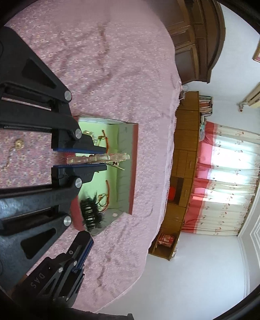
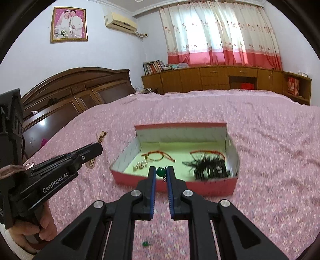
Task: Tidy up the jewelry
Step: 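Carry the pink clip and green earring into the box and open both tools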
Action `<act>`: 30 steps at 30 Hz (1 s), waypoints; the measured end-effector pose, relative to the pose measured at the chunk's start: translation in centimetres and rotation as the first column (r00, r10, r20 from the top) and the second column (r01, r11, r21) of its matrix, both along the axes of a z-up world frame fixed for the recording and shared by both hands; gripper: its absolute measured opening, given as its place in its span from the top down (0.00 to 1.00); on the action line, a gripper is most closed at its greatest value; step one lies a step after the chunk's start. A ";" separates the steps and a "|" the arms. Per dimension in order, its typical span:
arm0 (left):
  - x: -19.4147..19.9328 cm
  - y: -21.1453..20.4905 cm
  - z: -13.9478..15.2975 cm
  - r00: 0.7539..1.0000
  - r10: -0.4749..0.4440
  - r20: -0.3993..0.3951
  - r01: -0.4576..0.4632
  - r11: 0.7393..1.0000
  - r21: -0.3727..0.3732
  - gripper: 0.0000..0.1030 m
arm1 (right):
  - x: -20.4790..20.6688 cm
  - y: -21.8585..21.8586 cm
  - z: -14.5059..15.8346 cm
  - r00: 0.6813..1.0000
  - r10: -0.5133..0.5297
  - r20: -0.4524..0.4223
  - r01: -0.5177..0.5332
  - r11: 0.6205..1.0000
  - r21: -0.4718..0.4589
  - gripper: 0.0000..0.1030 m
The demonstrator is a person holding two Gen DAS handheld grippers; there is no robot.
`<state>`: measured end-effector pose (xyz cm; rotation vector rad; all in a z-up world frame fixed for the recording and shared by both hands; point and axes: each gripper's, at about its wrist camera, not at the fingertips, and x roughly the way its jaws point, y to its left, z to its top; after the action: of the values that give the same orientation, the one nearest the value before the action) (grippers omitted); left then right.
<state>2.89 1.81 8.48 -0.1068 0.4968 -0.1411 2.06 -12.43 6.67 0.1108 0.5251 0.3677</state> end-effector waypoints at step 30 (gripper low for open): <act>10.1 0.2 -7.8 0.971 0.007 -0.238 -0.005 1.000 0.008 0.99 | 12.4 1.6 -6.9 0.967 -0.031 -0.255 0.018 0.998 -0.055 0.88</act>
<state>13.01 2.00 0.70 -0.1186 0.7364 -0.1211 14.47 -10.84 -0.22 0.1150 0.7872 0.3172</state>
